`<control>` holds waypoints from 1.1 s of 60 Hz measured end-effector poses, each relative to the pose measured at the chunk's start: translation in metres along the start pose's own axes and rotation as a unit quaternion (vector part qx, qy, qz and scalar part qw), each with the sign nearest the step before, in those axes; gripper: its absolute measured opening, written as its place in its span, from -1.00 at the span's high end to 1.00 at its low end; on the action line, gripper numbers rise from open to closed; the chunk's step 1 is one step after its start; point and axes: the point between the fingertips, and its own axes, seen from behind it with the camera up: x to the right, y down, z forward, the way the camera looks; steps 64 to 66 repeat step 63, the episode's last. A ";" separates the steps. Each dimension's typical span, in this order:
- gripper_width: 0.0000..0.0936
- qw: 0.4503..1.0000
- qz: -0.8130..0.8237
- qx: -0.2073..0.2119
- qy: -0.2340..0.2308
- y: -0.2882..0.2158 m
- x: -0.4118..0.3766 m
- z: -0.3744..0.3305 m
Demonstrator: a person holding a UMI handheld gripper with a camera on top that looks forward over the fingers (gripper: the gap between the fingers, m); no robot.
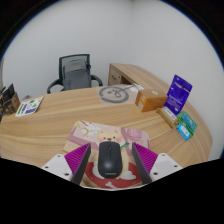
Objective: Arrange mouse
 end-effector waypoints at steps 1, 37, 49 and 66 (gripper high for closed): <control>-0.83 1.000 -0.002 0.006 -0.003 -0.006 -0.001 -0.009; -0.85 0.987 -0.075 0.080 -0.118 0.022 -0.119 -0.386; -0.85 0.988 -0.072 0.071 -0.120 0.052 -0.134 -0.405; -0.86 0.987 -0.076 0.079 -0.119 0.055 -0.138 -0.412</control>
